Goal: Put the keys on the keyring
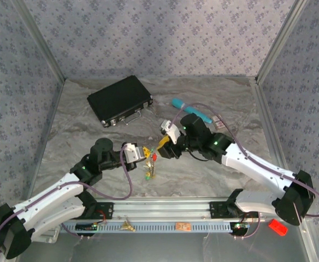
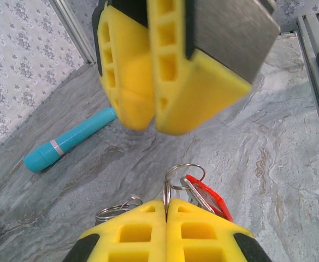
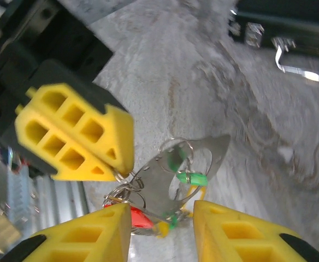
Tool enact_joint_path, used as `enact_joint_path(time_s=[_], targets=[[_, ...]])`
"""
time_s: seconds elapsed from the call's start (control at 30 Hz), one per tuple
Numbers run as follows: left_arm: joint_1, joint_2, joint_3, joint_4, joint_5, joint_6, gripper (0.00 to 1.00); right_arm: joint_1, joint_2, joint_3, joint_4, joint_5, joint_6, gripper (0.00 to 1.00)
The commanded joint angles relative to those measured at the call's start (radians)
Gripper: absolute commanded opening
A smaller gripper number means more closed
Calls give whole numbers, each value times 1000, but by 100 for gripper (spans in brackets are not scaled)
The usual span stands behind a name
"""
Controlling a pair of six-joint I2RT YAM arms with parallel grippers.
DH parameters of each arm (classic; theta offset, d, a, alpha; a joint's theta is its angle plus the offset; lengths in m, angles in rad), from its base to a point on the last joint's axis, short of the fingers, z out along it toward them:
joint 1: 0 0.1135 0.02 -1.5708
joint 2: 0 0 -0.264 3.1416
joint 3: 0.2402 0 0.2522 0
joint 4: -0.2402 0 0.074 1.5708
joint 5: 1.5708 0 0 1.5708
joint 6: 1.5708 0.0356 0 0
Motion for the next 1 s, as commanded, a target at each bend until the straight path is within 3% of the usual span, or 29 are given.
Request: enact_joint_path(time_s=[0.0, 0.43, 0.67, 0.97], targets=[[-6, -12, -2, 59, 1, 14, 0, 1, 31, 107, -138, 57, 274, 35], [-7, -1, 8, 43, 5, 14, 0, 79, 151, 248, -235, 43, 287, 37], [-10, 3, 14, 39, 5, 15, 0, 82, 184, 279, -296, 53, 262, 30], [-10, 12, 17, 40, 5, 16, 0, 88, 210, 296, -335, 35, 254, 29]])
